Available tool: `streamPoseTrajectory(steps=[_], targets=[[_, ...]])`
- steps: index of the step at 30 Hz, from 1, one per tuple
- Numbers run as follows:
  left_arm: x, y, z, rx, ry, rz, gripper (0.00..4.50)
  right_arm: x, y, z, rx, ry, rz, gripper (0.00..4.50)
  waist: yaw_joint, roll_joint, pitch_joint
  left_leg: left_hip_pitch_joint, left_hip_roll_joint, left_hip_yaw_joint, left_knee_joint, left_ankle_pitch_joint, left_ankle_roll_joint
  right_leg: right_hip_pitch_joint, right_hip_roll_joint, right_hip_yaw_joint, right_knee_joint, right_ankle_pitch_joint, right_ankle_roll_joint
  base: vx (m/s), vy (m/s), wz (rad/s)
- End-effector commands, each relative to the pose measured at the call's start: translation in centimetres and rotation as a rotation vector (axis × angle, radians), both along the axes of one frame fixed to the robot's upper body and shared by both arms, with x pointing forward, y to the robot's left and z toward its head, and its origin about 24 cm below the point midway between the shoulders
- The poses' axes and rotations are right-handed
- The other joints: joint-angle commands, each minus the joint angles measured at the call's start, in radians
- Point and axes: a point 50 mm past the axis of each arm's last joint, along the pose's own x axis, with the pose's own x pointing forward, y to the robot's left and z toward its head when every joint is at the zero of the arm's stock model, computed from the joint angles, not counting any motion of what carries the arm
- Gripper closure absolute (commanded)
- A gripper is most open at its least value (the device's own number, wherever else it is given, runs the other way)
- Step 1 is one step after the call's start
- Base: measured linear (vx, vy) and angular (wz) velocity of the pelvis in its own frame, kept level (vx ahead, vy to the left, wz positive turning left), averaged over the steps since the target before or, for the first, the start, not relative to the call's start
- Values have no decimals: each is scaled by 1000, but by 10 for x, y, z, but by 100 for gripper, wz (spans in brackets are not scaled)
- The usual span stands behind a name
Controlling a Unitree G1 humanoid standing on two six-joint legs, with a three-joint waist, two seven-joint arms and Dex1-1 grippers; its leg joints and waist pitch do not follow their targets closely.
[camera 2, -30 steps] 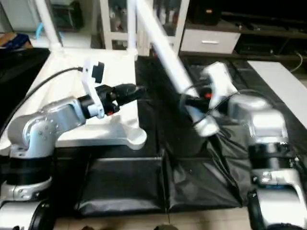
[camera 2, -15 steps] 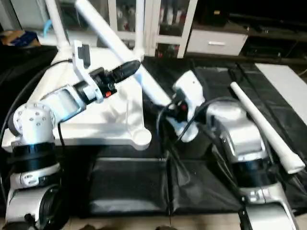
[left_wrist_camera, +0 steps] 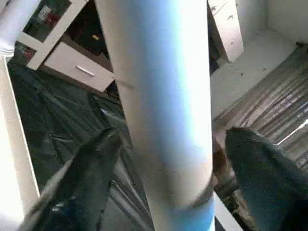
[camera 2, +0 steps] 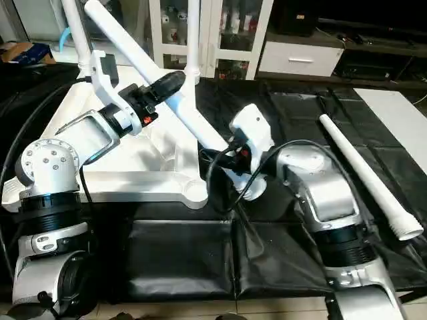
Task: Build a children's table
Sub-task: Pick table leg
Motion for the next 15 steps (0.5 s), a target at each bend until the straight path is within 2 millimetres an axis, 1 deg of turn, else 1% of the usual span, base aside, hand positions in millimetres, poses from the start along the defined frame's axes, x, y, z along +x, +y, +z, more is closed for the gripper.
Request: streamPoseTrajectory(steps=[1,2,4,7,11,12,14,15], targets=[[1,-4,5,11,-7,2,112,-1,4,5,4,-26,-2,269,2,1,-76,13,4,8,-67,-142,55,68,-30,22,-67,-184,-196,0,0,0],[1,-4,5,11,-7,2,112,-1,4,5,4,-26,-2,269,2,1,-76,13,4,8,-68,-143,54,68,-30,22,-67,-184,-195,0,0,0],[2,-4,5,15,-9,11,131,0,6,5,11,-27,-10,269,1,0,-75,13,3,8,-68,-148,51,67,-31,21,-68,-191,-191,0,0,0],[3,-4,7,25,-29,26,161,3,10,5,21,-29,-25,269,1,2,-75,14,4,7,-69,-155,45,67,-31,22,-70,-202,-185,0,0,0],[2,-4,7,44,-41,25,196,2,11,4,23,-29,-24,269,1,3,-75,15,5,7,-70,-155,41,66,-30,22,-68,-189,-184,0,0,0],[2,-4,7,49,-43,25,211,2,12,4,22,-29,-23,269,1,3,-76,15,4,6,-70,-153,41,67,-31,22,-67,-184,-185,0,0,0],[3,-2,7,58,-44,42,219,2,12,4,22,-30,-24,269,2,4,-75,14,4,7,-70,-147,41,68,-31,23,-66,-172,-188,0,0,0],[3,-2,8,67,-50,47,226,3,12,5,23,-31,-29,269,1,2,-76,14,4,7,-69,-145,41,68,-31,23,-65,-169,-189,0,0,0]])
